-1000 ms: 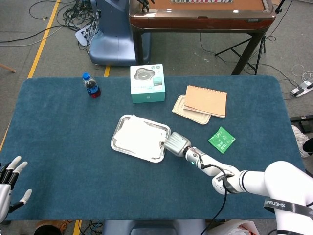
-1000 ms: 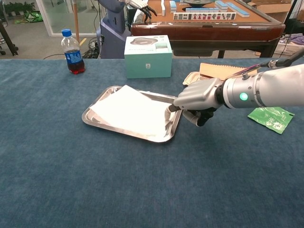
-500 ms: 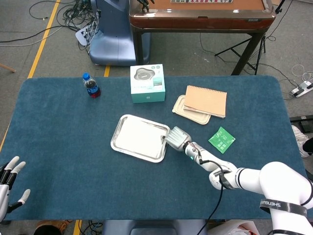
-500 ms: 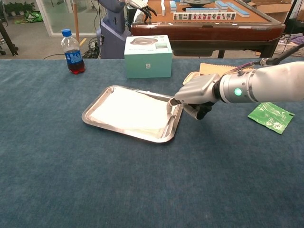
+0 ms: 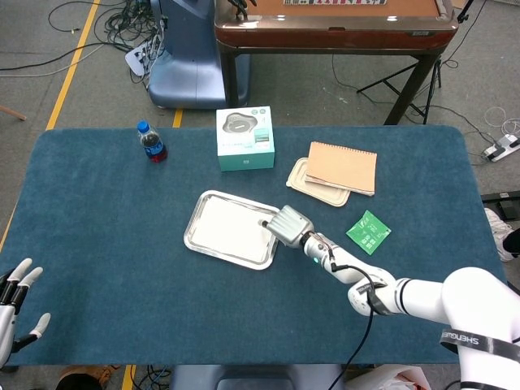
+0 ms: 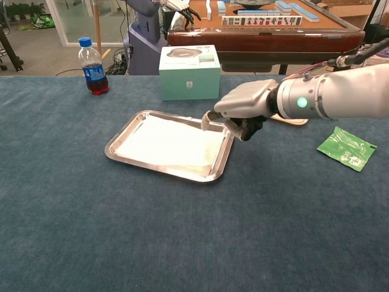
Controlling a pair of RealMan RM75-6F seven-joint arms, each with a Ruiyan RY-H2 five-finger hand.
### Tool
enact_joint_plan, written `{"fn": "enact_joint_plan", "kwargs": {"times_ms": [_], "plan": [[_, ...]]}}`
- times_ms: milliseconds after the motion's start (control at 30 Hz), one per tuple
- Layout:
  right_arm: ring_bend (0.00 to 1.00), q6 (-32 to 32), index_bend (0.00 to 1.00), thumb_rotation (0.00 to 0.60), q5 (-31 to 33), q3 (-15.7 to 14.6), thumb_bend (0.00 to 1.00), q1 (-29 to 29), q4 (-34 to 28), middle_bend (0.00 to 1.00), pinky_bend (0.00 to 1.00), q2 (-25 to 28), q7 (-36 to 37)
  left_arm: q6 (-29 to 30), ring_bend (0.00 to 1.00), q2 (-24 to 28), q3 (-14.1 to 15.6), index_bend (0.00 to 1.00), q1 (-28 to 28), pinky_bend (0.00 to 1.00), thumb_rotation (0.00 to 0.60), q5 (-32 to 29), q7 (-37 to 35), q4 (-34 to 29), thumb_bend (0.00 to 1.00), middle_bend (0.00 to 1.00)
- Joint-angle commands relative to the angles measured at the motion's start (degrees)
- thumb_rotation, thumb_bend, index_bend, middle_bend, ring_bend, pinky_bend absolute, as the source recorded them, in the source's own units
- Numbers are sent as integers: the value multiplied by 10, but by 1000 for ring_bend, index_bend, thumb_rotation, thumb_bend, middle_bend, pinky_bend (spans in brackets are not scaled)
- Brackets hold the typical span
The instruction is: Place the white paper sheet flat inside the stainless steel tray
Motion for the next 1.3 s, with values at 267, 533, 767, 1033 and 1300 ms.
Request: {"fn": "enact_joint_plan", "kwargs": {"times_ms": [267, 533, 767, 1033, 1300], "plan": [[1000, -9, 191, 600, 14, 35, 1000, 27, -1, 1000, 1000, -25, 5, 7, 101, 3, 1, 167, 5, 0, 600, 0, 4, -4, 243, 92], [1000, -20, 191, 600, 7, 23, 1000, 39, -11, 1000, 1000, -43, -10, 9, 102, 5, 1, 167, 8, 0, 600, -2, 3, -3, 243, 92], [1000, -28, 191, 600, 12, 18, 1000, 50, -1, 1000, 1000, -65, -17, 9, 102, 4, 1, 167, 8, 0, 600, -1, 4, -4, 243, 92], [1000, -16, 191, 600, -11, -4, 1000, 35, -40, 1000, 1000, -38, -15, 11, 101, 4, 2, 167, 12, 0, 600, -4, 0, 0, 243, 92], [1000, 0, 191, 600, -35, -21, 1000, 14, -82, 1000, 1000, -1, -9, 8, 102, 3, 1, 167, 8, 0, 600, 0, 0, -1, 242, 92]]}}
